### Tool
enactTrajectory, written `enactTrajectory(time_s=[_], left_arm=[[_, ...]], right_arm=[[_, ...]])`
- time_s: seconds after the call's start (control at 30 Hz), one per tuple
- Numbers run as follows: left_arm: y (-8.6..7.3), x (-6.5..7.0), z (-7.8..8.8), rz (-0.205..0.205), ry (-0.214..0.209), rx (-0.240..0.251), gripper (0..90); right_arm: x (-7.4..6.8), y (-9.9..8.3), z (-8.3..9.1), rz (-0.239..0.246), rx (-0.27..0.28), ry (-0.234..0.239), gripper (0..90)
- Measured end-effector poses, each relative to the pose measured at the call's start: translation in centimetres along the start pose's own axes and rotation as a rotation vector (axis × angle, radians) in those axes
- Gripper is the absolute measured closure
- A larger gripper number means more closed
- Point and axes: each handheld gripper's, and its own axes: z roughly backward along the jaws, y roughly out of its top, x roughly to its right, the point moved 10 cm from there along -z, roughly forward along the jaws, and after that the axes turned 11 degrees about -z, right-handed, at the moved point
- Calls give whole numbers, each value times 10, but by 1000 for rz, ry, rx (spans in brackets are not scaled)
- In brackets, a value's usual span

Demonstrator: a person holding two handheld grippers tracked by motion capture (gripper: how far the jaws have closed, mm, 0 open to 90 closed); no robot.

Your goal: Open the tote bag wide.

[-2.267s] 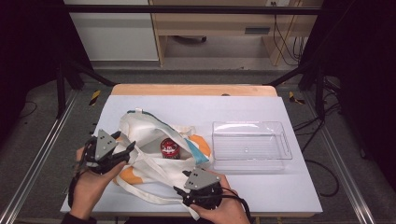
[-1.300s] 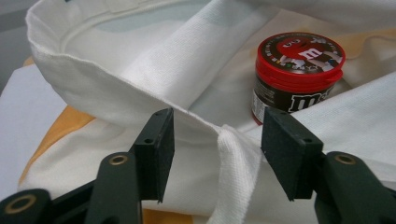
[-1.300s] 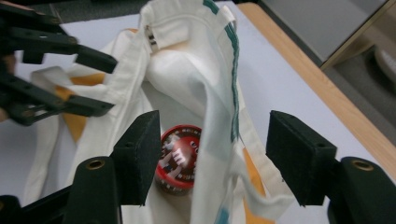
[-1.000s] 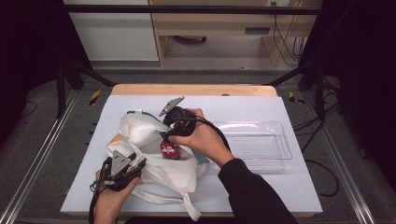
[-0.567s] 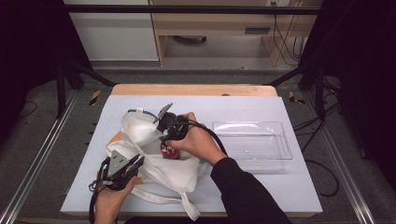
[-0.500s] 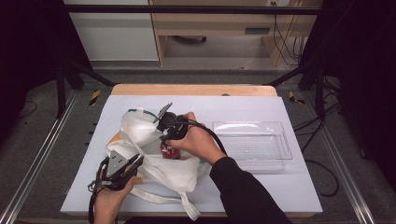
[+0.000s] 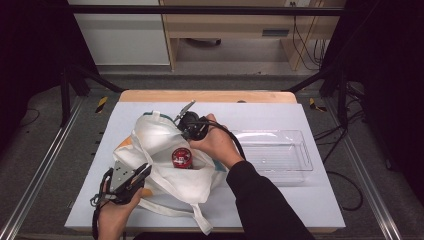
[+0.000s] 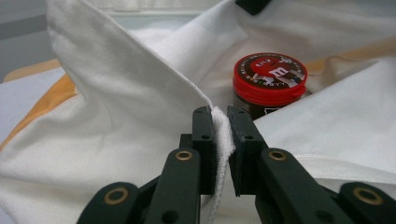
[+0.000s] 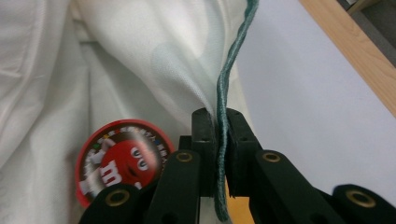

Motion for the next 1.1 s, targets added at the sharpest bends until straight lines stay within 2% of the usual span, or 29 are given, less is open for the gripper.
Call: enactTrajectory(time_s=[0.03, 0.33, 0.53, 0.67, 0.87, 1.1], left_arm=[[0, 0, 0, -4, -3, -2, 831], [5, -10, 13, -24, -11, 4, 837], [-2, -7, 17, -25, -32, -11, 839], [-5, -5, 18, -23, -44, -18, 839], [-10, -4, 19, -18, -53, -26, 840], [-14, -2, 21, -24, -61, -36, 840]], right_arm=[[7, 3, 2, -19, 10, -4, 853], [29, 21, 13, -62, 66, -14, 857], [42, 28, 14, -103, 105, -4, 857], [51, 24, 8, -126, 99, -13, 857], [58, 17, 6, -129, 79, -25, 857], [64, 3, 1, -160, 70, -27, 856]])
